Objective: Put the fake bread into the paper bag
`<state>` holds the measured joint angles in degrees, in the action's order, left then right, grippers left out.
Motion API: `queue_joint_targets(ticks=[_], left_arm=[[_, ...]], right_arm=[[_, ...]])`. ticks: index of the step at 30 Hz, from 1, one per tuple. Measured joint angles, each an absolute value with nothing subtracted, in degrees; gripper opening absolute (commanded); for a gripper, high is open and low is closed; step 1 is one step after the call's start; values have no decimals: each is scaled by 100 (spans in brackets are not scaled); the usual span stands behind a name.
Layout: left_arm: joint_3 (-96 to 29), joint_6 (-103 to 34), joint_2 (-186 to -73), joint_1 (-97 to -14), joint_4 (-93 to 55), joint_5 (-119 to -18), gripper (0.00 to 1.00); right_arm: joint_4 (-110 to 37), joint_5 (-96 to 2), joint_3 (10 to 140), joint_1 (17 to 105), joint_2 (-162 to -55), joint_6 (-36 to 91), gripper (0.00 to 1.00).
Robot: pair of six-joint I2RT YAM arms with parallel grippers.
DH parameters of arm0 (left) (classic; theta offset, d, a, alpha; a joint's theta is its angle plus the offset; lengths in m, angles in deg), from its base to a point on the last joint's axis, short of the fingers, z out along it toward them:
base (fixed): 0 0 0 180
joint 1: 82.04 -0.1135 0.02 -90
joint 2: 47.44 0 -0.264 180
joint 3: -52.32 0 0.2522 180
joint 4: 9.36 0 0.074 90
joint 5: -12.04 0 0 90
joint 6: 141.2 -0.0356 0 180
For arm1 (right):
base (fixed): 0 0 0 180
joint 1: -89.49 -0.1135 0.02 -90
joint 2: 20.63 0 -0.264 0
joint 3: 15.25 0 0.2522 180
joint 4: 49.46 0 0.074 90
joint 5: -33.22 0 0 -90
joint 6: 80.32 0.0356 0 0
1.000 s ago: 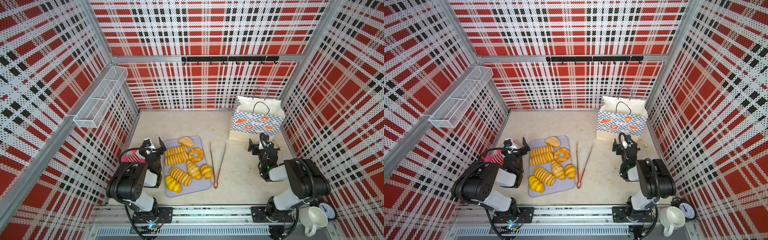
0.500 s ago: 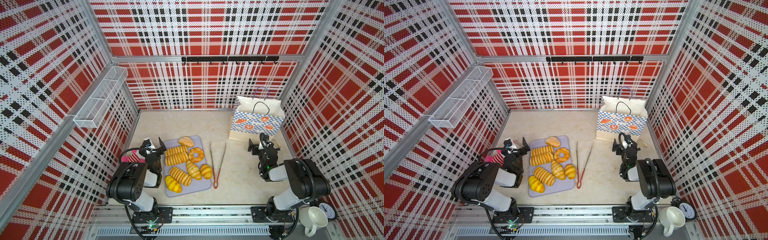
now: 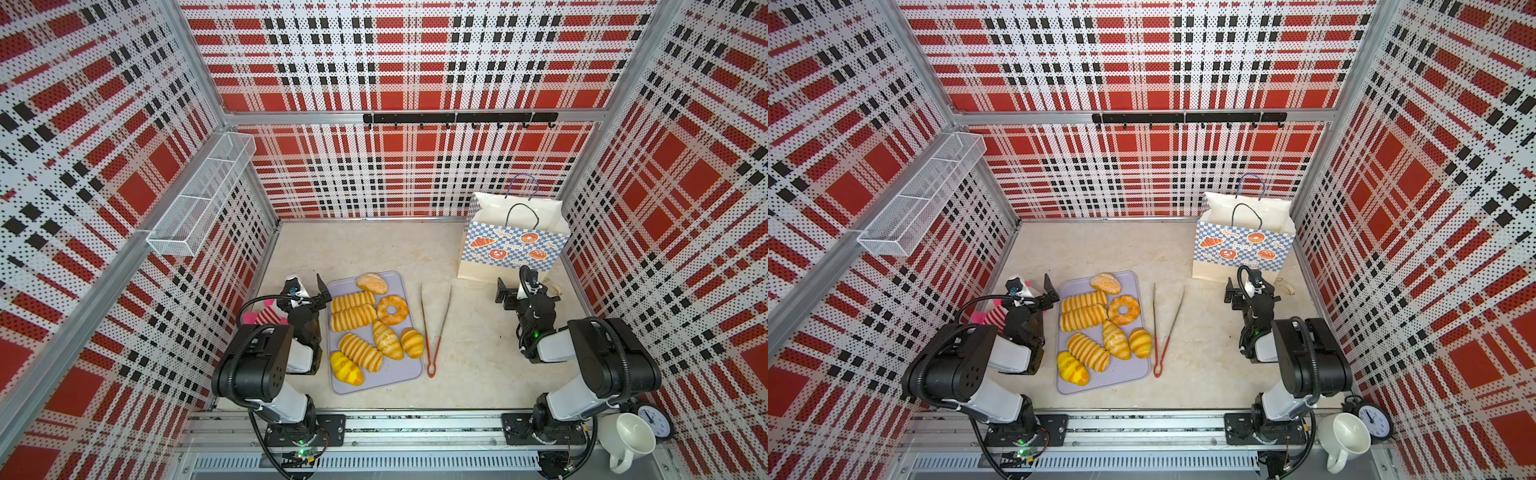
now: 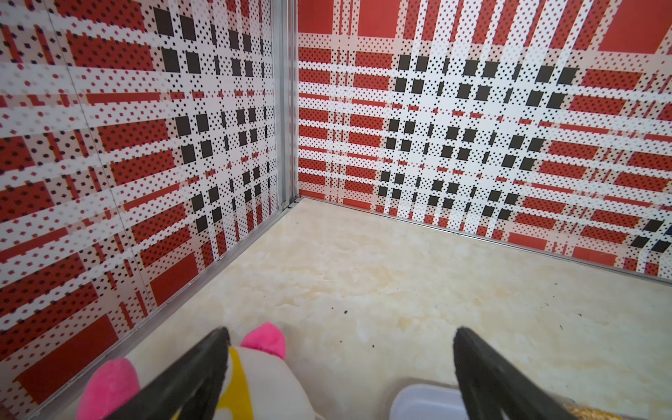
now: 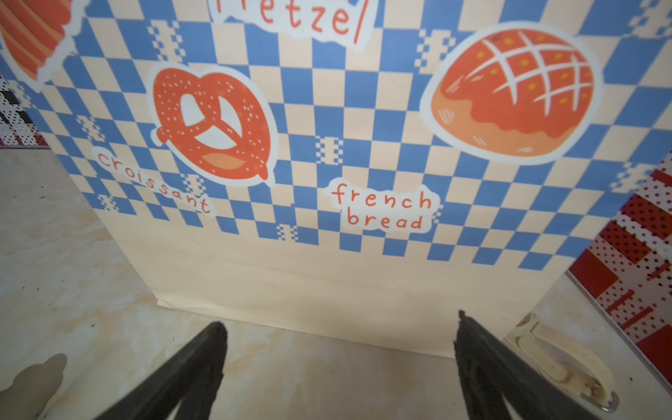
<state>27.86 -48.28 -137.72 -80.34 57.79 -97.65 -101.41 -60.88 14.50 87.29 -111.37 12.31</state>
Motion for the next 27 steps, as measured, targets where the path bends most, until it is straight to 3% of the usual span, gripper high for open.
queue_joint_targets(ticks=[5,11,16,24,27], left_arm=[[2768,-4835,-13573,-8021,5512,-9795,98],[2224,-4820,-11402,-7514,3796,-10427,98],[1730,-4050,-9910,-6902,2540,-10442,98],[825,-2424,-10049,-5938,343,-9166,100],[725,-2046,-10270,-5499,-293,-8617,99]], right_arm=[[-10051,-6114,1454,8723,-11053,1229,100],[-9352,-6652,1561,8165,-10184,901,97],[-8661,-6680,1756,7313,-9054,912,82],[-6353,-5847,3063,6653,-8608,2477,76],[-5610,-5530,3365,6500,-8614,3170,69]])
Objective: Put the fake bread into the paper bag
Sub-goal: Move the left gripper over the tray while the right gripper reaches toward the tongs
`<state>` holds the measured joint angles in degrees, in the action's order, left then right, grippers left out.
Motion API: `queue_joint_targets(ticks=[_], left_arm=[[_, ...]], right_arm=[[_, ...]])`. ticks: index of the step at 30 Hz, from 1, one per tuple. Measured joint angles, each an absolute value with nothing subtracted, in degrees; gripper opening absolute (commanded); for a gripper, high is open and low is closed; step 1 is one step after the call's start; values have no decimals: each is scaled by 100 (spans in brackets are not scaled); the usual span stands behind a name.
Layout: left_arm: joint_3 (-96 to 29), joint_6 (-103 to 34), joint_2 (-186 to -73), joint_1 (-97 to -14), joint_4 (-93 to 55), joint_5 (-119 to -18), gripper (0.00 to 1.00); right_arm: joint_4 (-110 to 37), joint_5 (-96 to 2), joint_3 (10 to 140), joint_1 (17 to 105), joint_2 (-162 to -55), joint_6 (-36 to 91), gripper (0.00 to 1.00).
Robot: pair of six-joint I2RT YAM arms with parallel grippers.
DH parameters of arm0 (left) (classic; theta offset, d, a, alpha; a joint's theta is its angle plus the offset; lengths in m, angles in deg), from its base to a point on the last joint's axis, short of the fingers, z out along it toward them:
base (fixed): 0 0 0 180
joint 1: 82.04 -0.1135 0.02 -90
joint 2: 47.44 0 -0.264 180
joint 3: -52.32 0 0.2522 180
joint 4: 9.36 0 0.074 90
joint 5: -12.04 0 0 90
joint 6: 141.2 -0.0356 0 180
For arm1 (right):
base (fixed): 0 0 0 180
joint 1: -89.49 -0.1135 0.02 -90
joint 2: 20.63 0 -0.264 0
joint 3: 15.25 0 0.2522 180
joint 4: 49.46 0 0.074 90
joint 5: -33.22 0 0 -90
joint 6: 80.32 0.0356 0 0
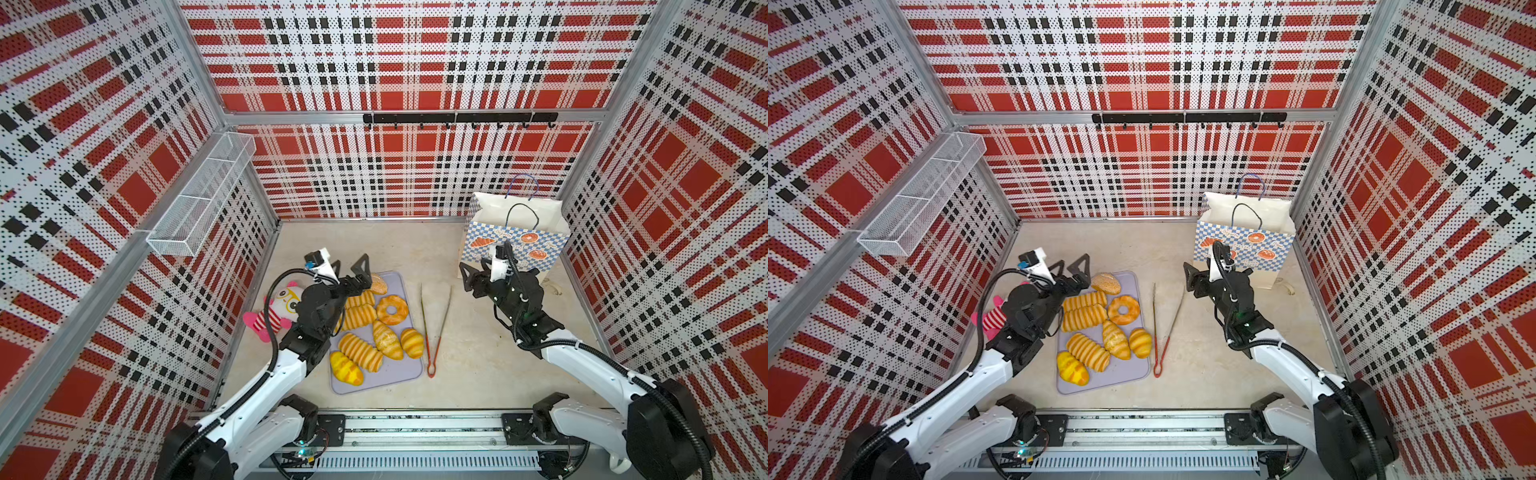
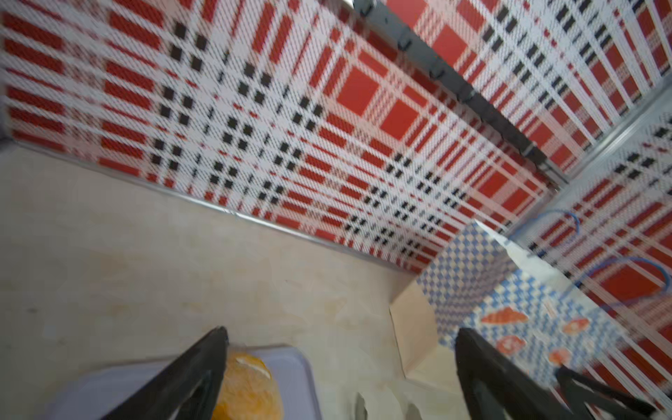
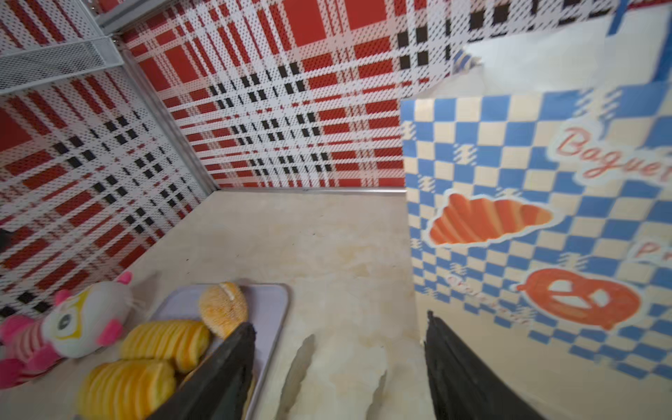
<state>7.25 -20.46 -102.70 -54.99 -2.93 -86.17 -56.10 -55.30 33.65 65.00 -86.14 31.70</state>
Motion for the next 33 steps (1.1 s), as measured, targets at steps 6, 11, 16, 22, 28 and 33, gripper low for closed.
queue_joint_targets(ticks=[6,11,16,22,28,33], left_arm=[[725,-1574,-10362,-4843,-1152,-8062,98],[725,-1272,-10292,-4747,-1646,-7728,97],[889,-1047,-9997,-4666,-2020,-7428,95],[1232,-953,-9260,-4454,-2527,-7474,95],[1345,-899,-9009,-4391,-2612,-7612,93],[1345,-901,-9188,-4391,-2617,-7684,94]], right_arm=[[-4296,-5124,3679,6498,-8759,4401,68],[-3103,-4864,3703,6478,-8597,4986,66],[-2449,-4632,3644,6415,-8326,5198,61],[-2224,-4252,3518,6190,-8389,5161,57],[-2421,-4298,3400,5776,-8855,5120,48],[-2430,-4964,3533,5197,-9609,5024,49]])
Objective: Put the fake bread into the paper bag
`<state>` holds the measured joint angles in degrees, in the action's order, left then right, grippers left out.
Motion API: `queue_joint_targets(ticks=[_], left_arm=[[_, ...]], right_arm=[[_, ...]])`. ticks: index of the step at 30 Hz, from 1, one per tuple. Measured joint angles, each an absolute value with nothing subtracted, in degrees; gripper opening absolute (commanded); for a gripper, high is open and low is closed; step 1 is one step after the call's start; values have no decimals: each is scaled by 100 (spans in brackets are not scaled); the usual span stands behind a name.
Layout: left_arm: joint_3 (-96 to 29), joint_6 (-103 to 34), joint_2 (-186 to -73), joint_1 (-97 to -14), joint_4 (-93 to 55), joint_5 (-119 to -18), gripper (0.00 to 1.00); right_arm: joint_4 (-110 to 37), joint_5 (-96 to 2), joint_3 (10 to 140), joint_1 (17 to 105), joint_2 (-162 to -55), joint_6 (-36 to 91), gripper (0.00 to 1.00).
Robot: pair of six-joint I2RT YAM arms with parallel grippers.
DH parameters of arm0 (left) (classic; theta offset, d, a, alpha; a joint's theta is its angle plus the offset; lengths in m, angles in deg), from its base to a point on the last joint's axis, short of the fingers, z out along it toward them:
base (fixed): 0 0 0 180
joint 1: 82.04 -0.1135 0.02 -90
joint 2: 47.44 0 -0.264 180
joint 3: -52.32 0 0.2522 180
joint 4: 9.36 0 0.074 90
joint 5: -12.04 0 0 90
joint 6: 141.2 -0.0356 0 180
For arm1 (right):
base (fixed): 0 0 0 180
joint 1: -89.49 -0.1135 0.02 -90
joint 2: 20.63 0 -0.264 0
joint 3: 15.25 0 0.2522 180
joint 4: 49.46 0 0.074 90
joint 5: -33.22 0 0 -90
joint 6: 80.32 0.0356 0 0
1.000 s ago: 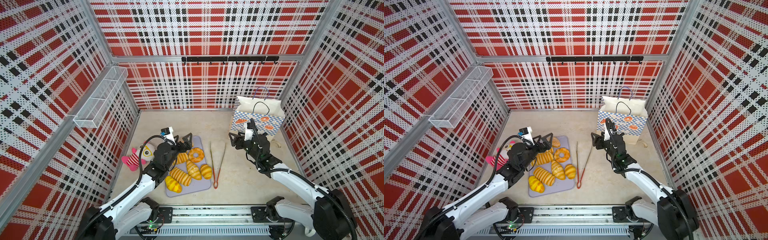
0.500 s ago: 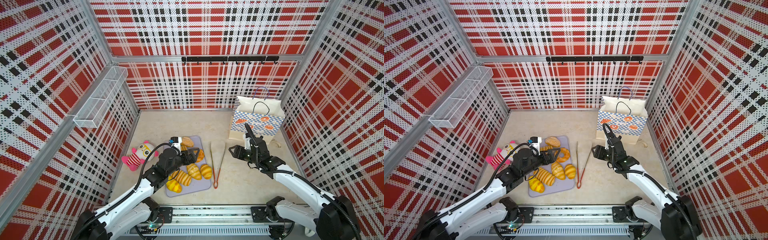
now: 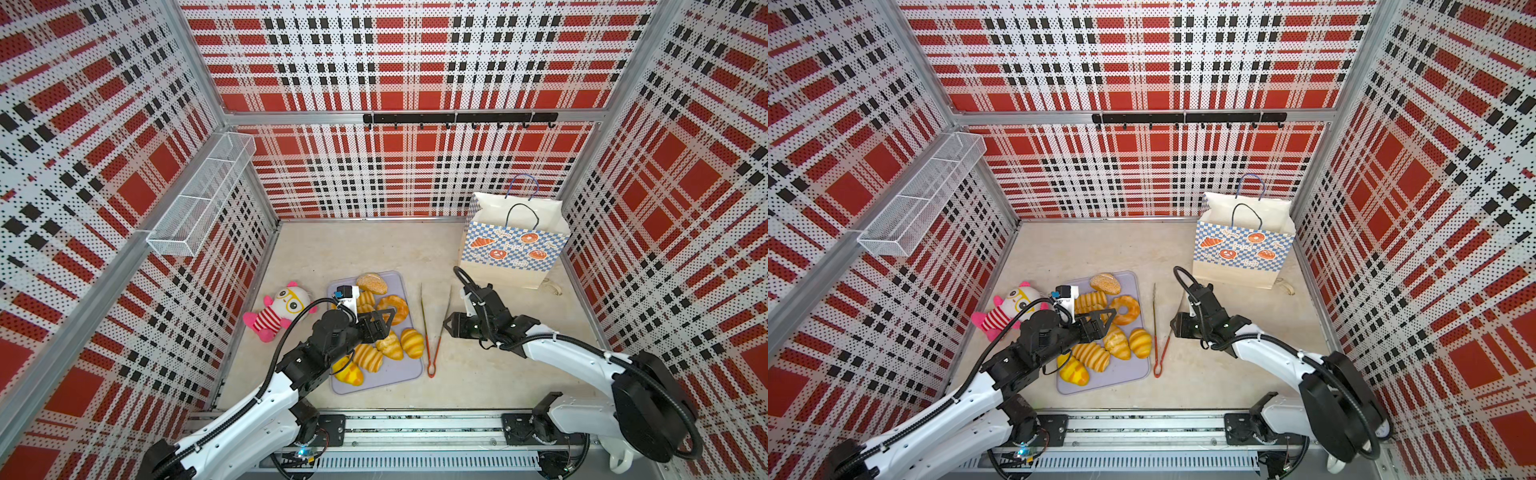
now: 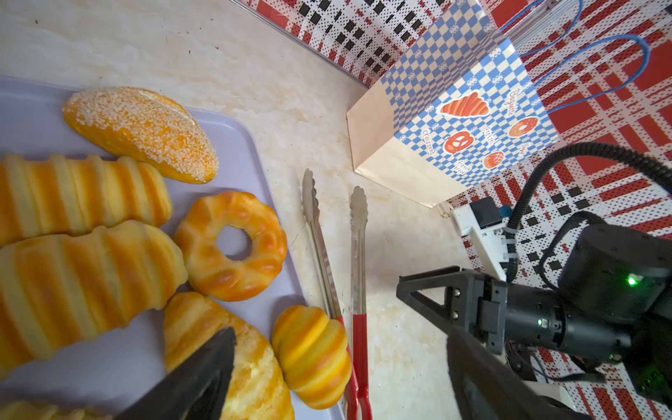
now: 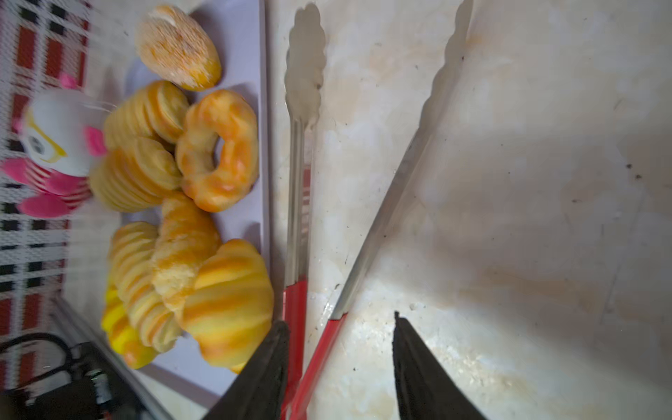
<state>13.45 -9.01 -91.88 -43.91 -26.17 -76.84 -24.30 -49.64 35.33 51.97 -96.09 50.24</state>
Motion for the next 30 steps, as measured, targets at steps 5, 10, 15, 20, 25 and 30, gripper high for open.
queue_joint_targets(ticks=[5,10,15,20,25,30], left_arm=[[1367,-909,-9337,-4391,-2623,-7690,94],[1477,-909,-9333,-4253,-2656,-7741,95],[1488,-909,-9330,-4028,-2708,-7833,96],[1488,-912,-9271,-3919,-2791,-7905,97],[1488,-912,-9147,-3908,-2831,-8027,98],[1485,-934,-9134,-3910,-2848,-8117,98]], right_arm=[[-2434,-5436,3891,4848,-10361,5113,44],[-2469,-5760,3909,4797,-10584,5402,44],[-2506,-5847,3928,4789,-10815,5673,43],[-2537,-5817,4081,4784,-11071,5804,37],[-2565,-5906,4071,4764,-11058,5957,22],[-2515,-6144,3924,4771,-10682,6033,11]])
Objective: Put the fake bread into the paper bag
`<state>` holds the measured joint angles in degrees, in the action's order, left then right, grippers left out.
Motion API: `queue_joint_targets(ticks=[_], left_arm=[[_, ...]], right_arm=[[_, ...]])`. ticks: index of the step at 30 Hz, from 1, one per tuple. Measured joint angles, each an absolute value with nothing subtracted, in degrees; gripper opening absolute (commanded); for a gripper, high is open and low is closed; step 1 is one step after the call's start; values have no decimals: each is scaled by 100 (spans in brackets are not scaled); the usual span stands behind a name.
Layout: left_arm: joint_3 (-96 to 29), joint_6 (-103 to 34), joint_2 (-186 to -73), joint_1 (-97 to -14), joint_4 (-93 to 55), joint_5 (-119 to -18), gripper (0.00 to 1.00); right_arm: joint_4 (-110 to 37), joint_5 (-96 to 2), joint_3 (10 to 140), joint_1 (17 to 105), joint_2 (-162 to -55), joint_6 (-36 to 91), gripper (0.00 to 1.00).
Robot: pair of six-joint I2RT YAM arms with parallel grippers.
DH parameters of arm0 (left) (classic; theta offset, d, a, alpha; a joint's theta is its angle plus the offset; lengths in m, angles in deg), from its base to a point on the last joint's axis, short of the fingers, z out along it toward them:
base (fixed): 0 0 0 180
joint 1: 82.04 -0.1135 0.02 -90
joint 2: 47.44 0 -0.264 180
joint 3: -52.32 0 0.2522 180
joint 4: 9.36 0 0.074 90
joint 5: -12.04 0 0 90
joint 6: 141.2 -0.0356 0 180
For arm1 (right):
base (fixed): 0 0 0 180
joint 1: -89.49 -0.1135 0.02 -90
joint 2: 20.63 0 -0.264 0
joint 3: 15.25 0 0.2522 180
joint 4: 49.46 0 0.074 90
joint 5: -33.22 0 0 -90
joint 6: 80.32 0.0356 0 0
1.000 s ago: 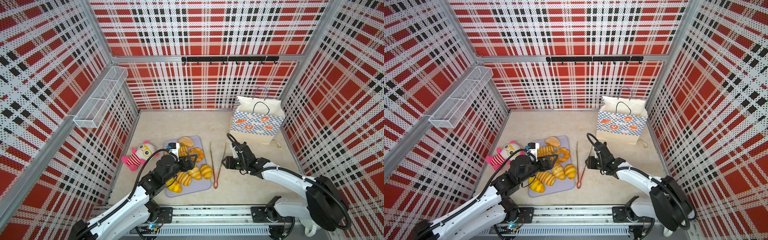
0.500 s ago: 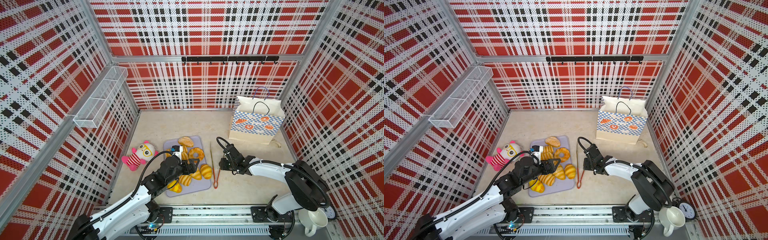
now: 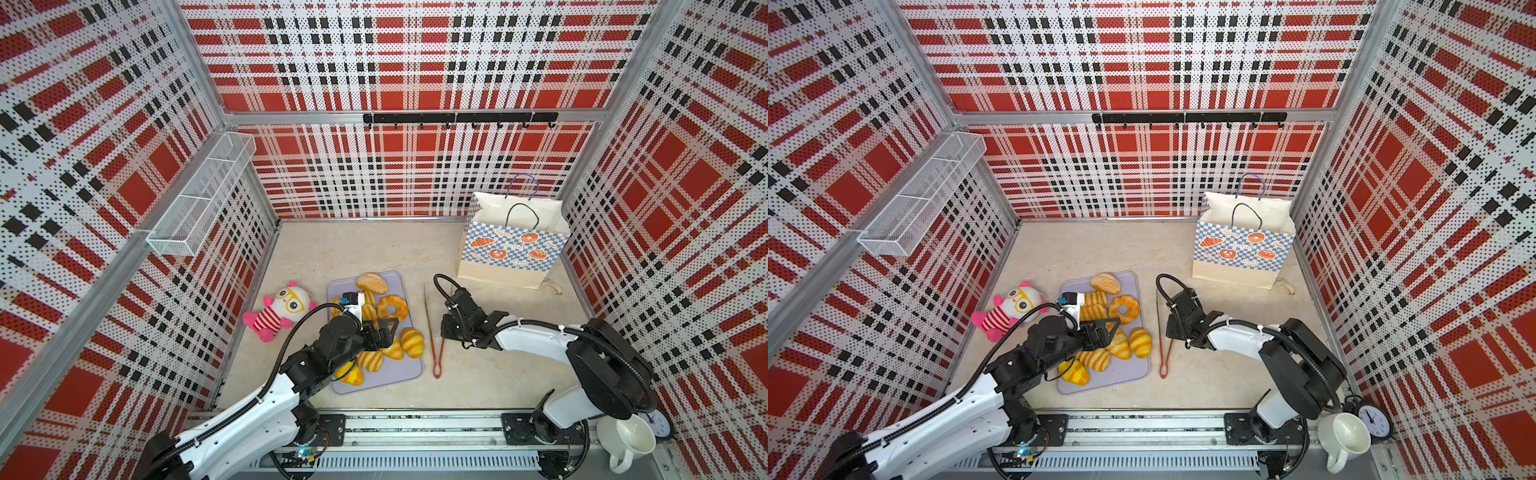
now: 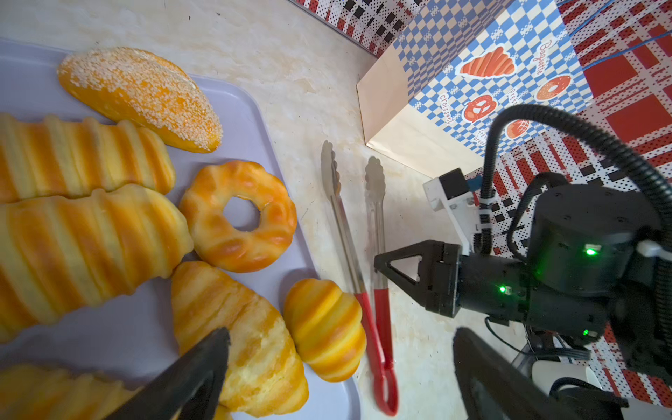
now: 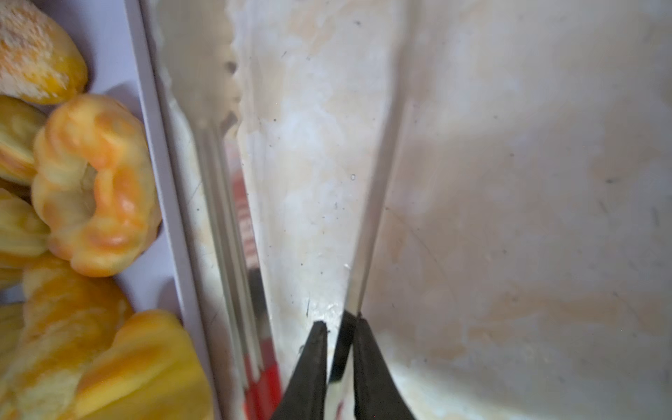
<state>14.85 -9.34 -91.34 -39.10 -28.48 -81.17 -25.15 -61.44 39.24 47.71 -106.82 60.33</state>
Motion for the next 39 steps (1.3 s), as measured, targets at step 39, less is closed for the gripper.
queue_joint_targets(ticks=[39], left_arm=[[-517,-1928,-9813,-2395,-1388,-8801,80]], right_arm=[[-1741,-6791,6237,3781,-8627,5994,0]])
